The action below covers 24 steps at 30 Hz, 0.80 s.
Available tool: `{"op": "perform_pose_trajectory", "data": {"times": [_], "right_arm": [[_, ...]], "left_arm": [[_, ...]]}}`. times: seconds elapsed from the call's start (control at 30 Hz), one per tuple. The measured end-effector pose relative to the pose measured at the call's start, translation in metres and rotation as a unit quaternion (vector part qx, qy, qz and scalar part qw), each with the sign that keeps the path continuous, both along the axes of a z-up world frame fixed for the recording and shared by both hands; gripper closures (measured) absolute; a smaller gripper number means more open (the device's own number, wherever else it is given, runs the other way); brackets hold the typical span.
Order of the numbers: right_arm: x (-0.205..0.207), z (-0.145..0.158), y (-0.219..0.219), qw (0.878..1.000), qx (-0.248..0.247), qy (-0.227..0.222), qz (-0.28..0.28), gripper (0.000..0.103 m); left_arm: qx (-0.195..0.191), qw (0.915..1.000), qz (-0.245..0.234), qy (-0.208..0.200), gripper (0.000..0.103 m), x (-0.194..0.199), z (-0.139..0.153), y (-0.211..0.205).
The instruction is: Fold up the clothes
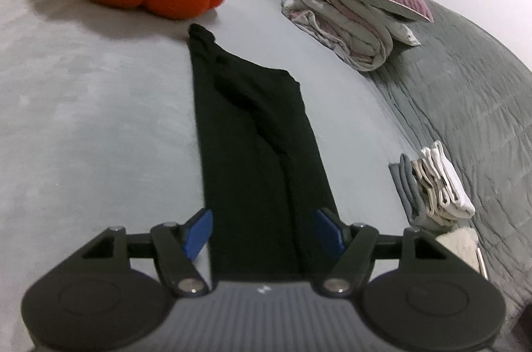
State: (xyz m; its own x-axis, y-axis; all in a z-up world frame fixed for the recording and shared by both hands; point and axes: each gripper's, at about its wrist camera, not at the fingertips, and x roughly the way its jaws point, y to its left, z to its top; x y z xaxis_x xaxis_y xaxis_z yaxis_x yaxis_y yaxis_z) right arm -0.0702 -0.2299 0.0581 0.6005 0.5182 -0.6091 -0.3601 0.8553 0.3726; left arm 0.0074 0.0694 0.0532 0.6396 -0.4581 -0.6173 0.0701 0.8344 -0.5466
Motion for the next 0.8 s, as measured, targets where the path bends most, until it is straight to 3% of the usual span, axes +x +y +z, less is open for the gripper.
{"op": "perform_pose_trajectory", "data": {"times": [0.13, 0.2, 0.27, 0.3, 0.33, 0.47, 0.57, 0.7, 0.77, 0.8], "right_arm": [[0.069, -0.036, -0.010, 0.993, 0.059, 0.105, 0.012, 0.072], [0.086, -0.046, -0.006, 0.991, 0.062, 0.119, 0.022, 0.072], [0.089, -0.049, 0.000, 0.991, 0.066, 0.107, 0.039, 0.077], [0.086, -0.048, 0.004, 0.992, 0.061, 0.096, 0.052, 0.098], [0.083, -0.046, 0.008, 0.994, 0.038, 0.081, 0.057, 0.102], [0.072, -0.025, 0.011, 0.995, -0.094, -0.014, 0.028, 0.102], [0.070, -0.024, 0.003, 0.995, -0.089, -0.035, 0.017, 0.102], [0.062, -0.037, 0.006, 0.996, -0.086, -0.005, 0.017, 0.088], [0.054, -0.032, 0.003, 0.997, -0.073, -0.002, -0.001, 0.077], [0.049, -0.027, -0.001, 0.998, -0.060, -0.003, -0.009, 0.064]], "left_arm": [[0.013, 0.9997, -0.022, 0.004, 0.033, 0.007, -0.005, -0.015], [0.018, 0.9994, -0.027, 0.008, 0.033, 0.010, -0.008, -0.019], [0.020, 0.9993, -0.030, 0.013, 0.033, 0.014, -0.011, -0.022], [0.022, 0.9992, -0.031, 0.016, 0.033, 0.016, -0.013, -0.023], [0.024, 0.9990, -0.033, 0.018, 0.033, 0.017, -0.015, -0.024], [0.035, 0.9981, -0.046, 0.023, 0.033, 0.016, -0.020, -0.032], [0.048, 0.9969, -0.057, 0.022, 0.033, 0.014, -0.022, -0.039], [0.058, 0.9962, -0.061, 0.023, 0.033, 0.011, -0.024, -0.042], [0.064, 0.9958, -0.062, 0.020, 0.033, 0.008, -0.023, -0.042], [0.066, 0.9957, -0.062, 0.019, 0.033, 0.005, -0.022, -0.040]]}}
